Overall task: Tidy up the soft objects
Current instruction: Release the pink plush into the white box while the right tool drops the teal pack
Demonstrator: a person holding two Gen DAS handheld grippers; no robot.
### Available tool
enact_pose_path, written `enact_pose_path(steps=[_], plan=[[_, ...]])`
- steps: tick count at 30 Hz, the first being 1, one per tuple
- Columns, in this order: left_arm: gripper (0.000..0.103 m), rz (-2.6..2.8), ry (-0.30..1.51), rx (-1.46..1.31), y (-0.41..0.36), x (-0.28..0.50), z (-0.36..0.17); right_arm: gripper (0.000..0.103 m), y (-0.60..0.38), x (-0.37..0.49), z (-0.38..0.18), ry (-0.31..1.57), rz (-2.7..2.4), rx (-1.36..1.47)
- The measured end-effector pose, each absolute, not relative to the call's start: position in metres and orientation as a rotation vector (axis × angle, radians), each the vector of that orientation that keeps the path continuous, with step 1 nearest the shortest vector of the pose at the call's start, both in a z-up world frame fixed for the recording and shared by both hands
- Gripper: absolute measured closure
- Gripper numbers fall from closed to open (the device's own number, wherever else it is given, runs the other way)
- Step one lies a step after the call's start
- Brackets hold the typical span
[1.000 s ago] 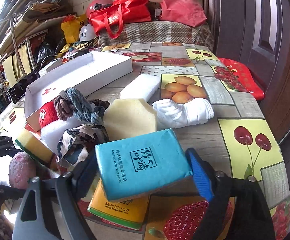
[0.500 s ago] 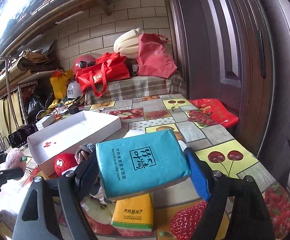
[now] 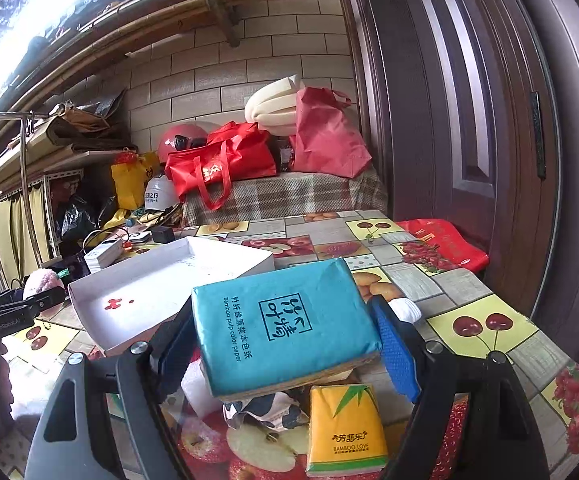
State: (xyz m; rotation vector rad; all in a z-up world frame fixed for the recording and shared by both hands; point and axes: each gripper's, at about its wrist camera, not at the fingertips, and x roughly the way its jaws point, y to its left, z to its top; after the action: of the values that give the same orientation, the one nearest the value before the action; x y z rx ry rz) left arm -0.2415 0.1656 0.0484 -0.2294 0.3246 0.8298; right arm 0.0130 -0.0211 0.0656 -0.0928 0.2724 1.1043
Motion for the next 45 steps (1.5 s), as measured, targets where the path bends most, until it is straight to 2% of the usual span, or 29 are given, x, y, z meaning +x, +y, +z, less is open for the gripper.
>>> enact_pose_path(steps=[13,22,26,35,42,45], plan=[[0.033,0.898,0.259,-0.169,0.198,-0.238,0.052,0.022,0.04,-0.056,0.058,0.3,1.3,-0.178],[0.033,0.941,0.212,-0.278,0.219,-0.255,0.051,0.022,0.104,-0.075,0.048,0.387,1.428,-0.124],[0.033,0.941,0.241,-0.267,0.22,-0.247,0.05,0.022,0.11,-0.061,0.049,0.356,1.361,-0.111],[0.033,0.912,0.293,-0.238,0.236,-0.217,0.05,0.021,0.11,-0.003,0.049,0.407,1.147,-0.049],[0.033,0.885,0.353,-0.307,0.263,-0.196,0.046,0.021,0.122,-0.036,0.054,0.299,1.165,-0.158],[0.033,0.882,0.383,-0.347,0.271,-0.194,0.042,0.021,0.138,-0.045,0.055,0.308,1.172,-0.192]])
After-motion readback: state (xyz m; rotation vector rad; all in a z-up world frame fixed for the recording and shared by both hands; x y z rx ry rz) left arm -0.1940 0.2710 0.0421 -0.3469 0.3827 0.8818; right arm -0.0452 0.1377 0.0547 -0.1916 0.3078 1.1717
